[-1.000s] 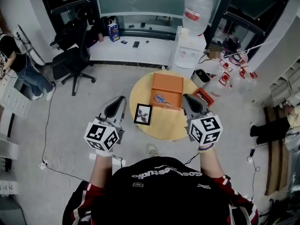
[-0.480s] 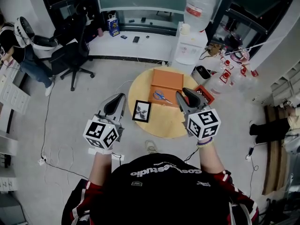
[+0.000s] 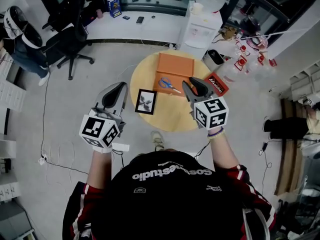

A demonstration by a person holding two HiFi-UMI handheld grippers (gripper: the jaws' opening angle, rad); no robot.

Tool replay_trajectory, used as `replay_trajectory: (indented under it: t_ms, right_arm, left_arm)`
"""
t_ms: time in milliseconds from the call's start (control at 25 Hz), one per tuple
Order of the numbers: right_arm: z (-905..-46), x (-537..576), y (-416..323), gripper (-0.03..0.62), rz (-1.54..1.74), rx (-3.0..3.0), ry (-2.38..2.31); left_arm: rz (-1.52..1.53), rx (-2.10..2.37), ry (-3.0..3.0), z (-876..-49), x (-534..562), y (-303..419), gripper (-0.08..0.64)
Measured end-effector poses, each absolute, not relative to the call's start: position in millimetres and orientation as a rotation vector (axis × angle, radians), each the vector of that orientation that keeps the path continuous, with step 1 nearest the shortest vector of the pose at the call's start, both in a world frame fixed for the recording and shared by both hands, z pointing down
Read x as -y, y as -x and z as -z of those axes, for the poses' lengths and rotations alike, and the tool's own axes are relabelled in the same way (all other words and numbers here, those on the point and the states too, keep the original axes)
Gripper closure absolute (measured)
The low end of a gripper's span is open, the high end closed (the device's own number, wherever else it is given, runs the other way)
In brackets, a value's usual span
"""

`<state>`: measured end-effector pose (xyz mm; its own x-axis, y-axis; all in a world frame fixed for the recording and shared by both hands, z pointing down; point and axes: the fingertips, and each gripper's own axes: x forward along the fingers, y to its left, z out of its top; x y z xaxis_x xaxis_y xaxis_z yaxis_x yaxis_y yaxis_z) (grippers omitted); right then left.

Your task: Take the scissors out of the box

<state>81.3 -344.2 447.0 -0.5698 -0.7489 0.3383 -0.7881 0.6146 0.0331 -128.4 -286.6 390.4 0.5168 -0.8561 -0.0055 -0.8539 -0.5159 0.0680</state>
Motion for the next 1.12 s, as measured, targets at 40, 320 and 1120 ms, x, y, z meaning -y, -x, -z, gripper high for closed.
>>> replay_trajectory:
  t_ms: [40, 320, 1120]
  right_arm:
    - [-453, 348, -81, 0.471, -0.173, 2.514, -1.231]
    - [-497, 376, -75, 0.471, -0.195, 2.465, -1.144]
    - [-642, 438, -53, 0.462, -0.271, 2.338, -0.892]
  left_arm:
    - [0.057, 1.516, -2.689, -391, 289, 128, 0.534]
    - [0.040, 1.510, -2.678, -407, 308, 124, 0.534]
    - [-0.042, 1.471, -2.667, -451, 369, 115, 0.534]
